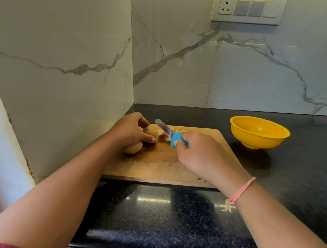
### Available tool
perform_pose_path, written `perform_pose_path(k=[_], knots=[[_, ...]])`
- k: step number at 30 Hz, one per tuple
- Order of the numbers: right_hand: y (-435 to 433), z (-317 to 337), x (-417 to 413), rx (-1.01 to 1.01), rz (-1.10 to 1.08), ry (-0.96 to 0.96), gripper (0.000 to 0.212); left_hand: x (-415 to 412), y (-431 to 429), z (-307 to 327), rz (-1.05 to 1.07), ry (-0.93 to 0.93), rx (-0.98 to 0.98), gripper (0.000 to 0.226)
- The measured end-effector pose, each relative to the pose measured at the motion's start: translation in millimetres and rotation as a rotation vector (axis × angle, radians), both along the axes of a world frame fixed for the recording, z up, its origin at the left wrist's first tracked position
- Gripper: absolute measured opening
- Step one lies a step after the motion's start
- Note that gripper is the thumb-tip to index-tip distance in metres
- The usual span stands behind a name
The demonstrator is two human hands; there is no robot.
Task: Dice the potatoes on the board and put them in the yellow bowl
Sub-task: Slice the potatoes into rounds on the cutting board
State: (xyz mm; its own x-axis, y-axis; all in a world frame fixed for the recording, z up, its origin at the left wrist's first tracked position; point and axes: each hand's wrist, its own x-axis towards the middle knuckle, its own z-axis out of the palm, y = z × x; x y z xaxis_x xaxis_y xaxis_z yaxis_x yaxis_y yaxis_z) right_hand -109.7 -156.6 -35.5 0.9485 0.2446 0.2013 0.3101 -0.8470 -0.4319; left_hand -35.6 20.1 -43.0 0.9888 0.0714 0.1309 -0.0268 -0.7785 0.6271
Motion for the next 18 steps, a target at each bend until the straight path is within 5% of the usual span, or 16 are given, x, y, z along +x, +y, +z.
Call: perform_pose_path(k=[18], knots=[[45, 13, -2, -0.326, -0.026, -0.018, 0.024, -4, -2, 1, 0.007, -0.034, -0.017, 0.043]])
